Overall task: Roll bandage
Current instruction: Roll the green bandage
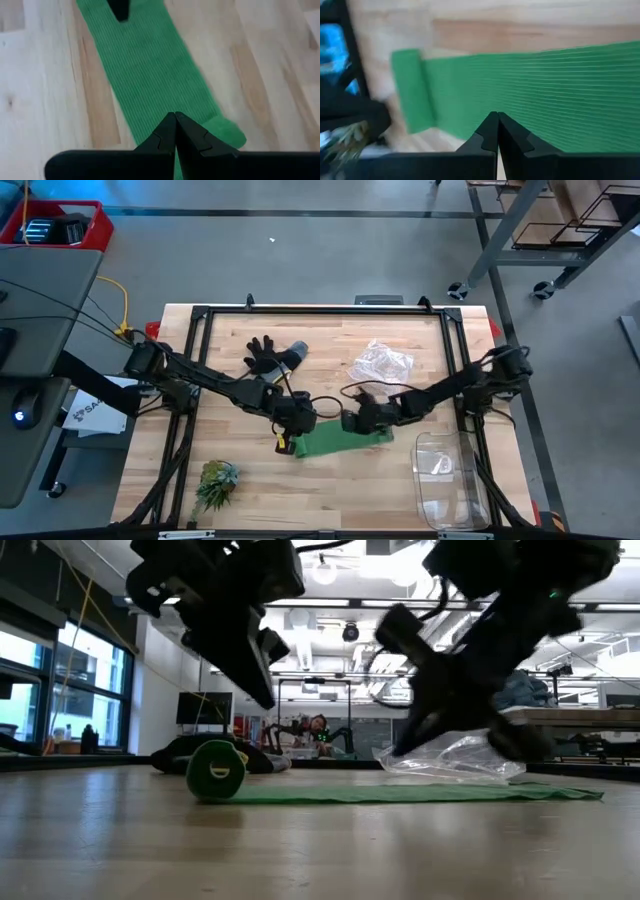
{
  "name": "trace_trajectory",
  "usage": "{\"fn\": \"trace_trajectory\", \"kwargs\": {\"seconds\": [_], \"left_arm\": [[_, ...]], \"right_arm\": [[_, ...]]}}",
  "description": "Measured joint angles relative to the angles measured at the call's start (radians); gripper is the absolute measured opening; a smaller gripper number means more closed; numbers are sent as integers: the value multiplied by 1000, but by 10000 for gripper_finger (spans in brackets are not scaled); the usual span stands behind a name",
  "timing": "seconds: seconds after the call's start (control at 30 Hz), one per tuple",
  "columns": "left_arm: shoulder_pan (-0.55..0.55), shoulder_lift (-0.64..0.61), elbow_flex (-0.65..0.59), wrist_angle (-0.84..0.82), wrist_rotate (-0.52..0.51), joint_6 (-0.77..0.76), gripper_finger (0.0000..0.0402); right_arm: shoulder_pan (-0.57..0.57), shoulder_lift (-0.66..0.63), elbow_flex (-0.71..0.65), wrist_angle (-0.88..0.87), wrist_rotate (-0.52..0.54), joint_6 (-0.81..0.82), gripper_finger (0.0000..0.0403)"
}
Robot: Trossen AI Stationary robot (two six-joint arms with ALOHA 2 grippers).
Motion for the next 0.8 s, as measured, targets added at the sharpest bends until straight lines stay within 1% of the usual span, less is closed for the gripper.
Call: {"fn": "trace_trajectory", "kwargs": {"seconds": [0.1,0.17,0.23,0.37,0.5,0.63,0.8], "left_arm": [[-5,1,-3,1,2,0,0],[-9,0,-3,6,3,5,0],[-11,2,-3,11,2,12,0],[-11,42,-2,14,7,15,0],[-11,69,-3,14,14,-14,0],[-22,113,-3,-17,64,-51,0],[-37,116,0,-60,62,-69,0]], "right_arm": [[-13,64,1,190,-71,-51,0],[-16,98,4,256,-96,-53,0],[-15,124,3,261,-111,-51,0],[-16,155,3,277,-136,-52,0],[-16,157,5,265,-137,-60,0],[-16,157,6,243,-140,-70,0],[-16,156,6,207,-139,-66,0]]}}
